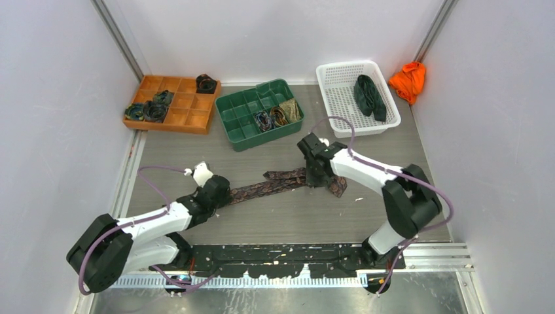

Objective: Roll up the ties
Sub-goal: Flatten out the tie at the center of the board.

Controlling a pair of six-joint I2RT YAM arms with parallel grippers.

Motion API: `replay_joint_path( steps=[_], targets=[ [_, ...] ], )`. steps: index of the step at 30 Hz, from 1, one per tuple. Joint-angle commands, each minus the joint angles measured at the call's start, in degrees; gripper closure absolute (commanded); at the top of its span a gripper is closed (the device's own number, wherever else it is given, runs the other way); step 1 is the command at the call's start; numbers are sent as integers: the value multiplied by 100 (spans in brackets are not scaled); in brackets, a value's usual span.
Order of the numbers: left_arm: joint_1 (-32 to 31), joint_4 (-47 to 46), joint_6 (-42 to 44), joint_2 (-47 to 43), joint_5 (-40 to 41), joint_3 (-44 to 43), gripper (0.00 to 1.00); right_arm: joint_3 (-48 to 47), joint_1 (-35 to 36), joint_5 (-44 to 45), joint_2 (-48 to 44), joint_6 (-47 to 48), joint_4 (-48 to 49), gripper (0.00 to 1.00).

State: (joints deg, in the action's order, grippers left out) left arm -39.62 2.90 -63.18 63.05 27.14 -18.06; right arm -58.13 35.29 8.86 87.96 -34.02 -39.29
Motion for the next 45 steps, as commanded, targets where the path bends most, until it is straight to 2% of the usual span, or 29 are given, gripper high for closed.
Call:
replay_joint_path(
  steps=[1, 4, 13, 16, 19, 22, 24, 27, 28, 32, 36, 41, 45],
  targets=[
    [24, 70, 2, 81, -93, -31, 100, 187, -84, 125, 342, -217, 162, 80],
    [24, 80, -1, 52, -85, -22, 100, 34, -383, 458, 491, -109, -108, 79],
    [24, 140, -12, -126, -86, 35, 100, -547, -2919, 674, 797, 402, -229, 76],
    [24, 186, -4, -205, -79, 56, 100, -848, -3051, 835, 622, 301, -163, 76],
    [24, 264, -8, -320, -60, 66, 100, -888, -2647, 835, 68, 169, 66, 75],
    [24, 473, -3, -538, -38, -4, 100, -1046, -1665, 1377, -264, 245, -69, 73],
    [24, 800, 28, -859, 11, -158, 100, -1064, -956, 1344, -333, 270, -69, 70],
    [24, 1633, 92, -1623, 283, -553, 100, -1045, -9, 1190, -253, 268, 109, 62],
    [24, 1942, 118, -1919, 401, -704, 100, -1080, 259, 1193, -168, 269, 172, 57],
    [14, 2952, 240, -3232, 866, -1292, 100, -1477, 867, 1053, 511, 388, 379, 53],
    [8, 3495, 347, -4028, 1049, -1663, 100, -2203, 1311, 845, 1434, 574, 484, 53],
    [10, 3904, 350, -4277, 1098, -1804, 100, -3329, 1658, 689, 2588, 637, 294, 53],
    [7, 4070, 286, -4327, 1101, -1791, 100, -3639, 1727, 696, 3172, 500, 153, 53]
  ],
)
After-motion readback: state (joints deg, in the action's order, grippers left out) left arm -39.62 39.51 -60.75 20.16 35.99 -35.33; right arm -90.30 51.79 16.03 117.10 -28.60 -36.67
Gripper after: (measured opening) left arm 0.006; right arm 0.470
